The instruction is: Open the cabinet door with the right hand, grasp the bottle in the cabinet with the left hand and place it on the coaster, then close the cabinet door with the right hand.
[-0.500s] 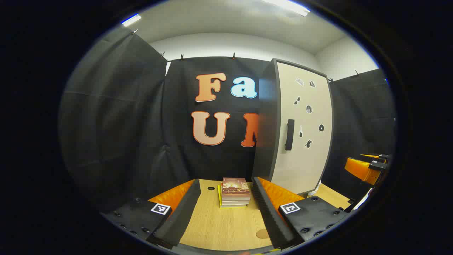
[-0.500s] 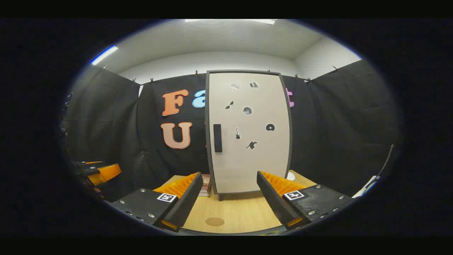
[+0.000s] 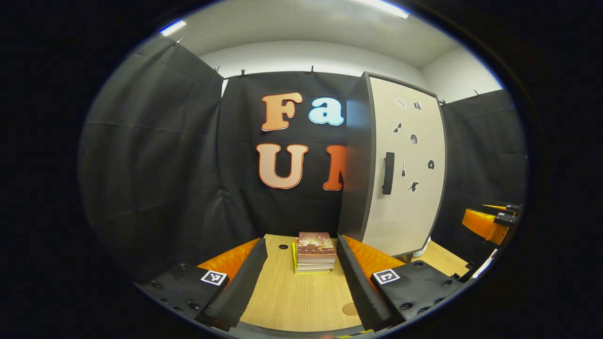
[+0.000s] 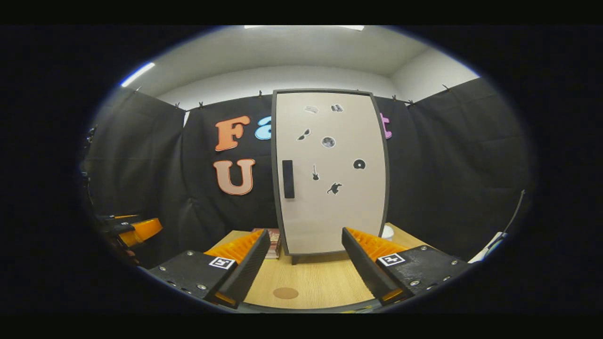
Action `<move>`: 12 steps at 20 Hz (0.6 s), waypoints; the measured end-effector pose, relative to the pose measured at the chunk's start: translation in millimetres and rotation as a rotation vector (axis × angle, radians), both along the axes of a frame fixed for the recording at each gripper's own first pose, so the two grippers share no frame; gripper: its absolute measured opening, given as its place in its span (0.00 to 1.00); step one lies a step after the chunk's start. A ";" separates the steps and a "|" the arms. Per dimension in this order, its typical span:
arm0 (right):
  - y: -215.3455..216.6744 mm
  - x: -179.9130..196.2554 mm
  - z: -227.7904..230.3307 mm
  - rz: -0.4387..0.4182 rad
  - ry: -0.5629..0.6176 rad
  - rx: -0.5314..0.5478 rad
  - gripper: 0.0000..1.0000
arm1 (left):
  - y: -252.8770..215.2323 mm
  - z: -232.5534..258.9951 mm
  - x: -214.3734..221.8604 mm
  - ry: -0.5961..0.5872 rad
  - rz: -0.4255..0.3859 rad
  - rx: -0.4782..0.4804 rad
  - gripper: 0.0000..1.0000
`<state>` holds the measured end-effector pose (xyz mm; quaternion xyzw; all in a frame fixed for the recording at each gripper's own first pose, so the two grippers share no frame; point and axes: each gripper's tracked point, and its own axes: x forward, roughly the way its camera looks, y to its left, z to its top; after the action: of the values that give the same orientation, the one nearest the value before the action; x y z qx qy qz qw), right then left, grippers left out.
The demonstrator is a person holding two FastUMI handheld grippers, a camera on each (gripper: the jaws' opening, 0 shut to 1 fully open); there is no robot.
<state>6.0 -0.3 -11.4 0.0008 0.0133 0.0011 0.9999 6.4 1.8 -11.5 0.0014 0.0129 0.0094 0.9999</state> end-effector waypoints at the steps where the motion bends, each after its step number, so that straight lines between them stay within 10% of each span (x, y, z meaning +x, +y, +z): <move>1: -0.5 1.5 0.3 0.001 0.000 0.000 0.94 | -0.5 -1.3 0.8 0.001 0.002 0.000 0.94; 12: 7.9 26.7 -1.7 -0.013 0.013 0.006 0.94 | 9.2 -2.7 23.3 -0.001 -0.010 -0.009 0.96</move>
<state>32.7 7.6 -13.1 0.0036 0.0200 -0.0056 0.9998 29.7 11.0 -14.2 -0.0029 0.0125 0.0044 0.9999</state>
